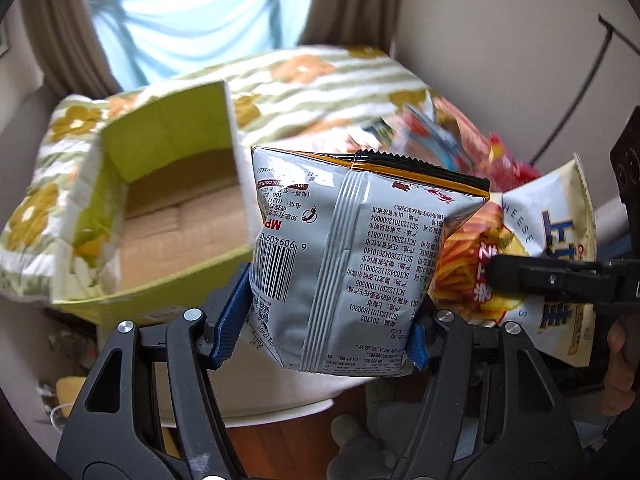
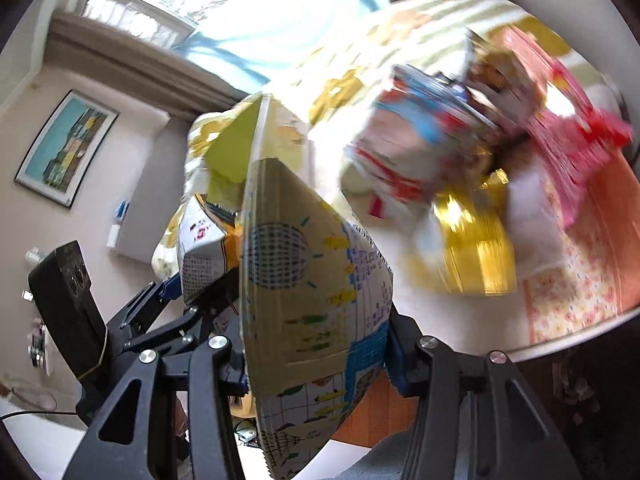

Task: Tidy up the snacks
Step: 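Carry both bags over the cardboard box and open both tools to drop them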

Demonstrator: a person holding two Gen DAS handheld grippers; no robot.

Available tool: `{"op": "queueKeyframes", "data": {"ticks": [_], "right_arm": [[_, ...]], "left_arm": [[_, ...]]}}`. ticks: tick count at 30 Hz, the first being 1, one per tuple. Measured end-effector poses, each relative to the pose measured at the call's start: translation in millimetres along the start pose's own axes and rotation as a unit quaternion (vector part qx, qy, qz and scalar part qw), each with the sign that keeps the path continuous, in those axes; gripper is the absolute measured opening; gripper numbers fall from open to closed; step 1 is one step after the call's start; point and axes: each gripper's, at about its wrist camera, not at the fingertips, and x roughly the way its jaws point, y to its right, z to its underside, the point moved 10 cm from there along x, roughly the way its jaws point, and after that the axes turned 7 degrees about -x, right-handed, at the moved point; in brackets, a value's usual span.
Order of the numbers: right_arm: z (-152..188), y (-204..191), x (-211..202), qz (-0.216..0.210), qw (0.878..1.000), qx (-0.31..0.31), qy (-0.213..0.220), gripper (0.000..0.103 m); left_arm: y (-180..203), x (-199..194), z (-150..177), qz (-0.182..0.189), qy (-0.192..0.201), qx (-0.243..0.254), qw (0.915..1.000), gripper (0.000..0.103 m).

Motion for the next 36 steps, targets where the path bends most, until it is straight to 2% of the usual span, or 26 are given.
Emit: {"op": "queueKeyframes", "data": {"ticks": [7,12,15,23,26,28,30,36], "right_arm": [[-40.3,-46.3,11.7,-0.031,0.996,-0.078,0.001,0.046],[-69.5,-73.0,29.7,-0.042,0.991,-0.128,-0.006,0.046],[-75.9,-82.3,38.0,-0.044,0.988,-0.149,-0.011,0.046],[-108.3,-123.8,97.7,-0.033,0.986,-0.164,-0.015,0.046],[-113.8,-133.3,122.3,-0.023,0.988,-0.149,-0.020,0.046],[-116.8,-138.0,138.3,-0.002,0.989,-0.147,-0.023,0.046],[-118.1,-137.8,153.6,0.019,0.990,-0.139,-0.028,0.046],[-114.0,-132.0,178.4,0.058,0.992,-0.105,-0.037,0.046]], "left_arm": [[-38.5,-33.4,-35.6,-0.043,0.043,-0.052,0.9968,0.062],[-70.9,-39.8,-62.1,-0.065,0.060,-0.088,0.9922,0.062],[-99.5,-42.7,-77.4,-0.081,0.064,-0.097,0.9899,0.062],[-177.4,-13.0,-103.9,-0.088,0.037,-0.104,0.9900,0.062],[-203.7,5.9,-104.5,-0.083,0.007,-0.100,0.9915,0.062],[-218.9,19.1,-100.4,-0.078,-0.016,-0.101,0.9917,0.063],[-231.7,33.0,-96.6,-0.083,-0.039,-0.096,0.9912,0.063],[-242.3,66.3,-81.9,-0.054,-0.087,-0.069,0.9923,0.063]]}}
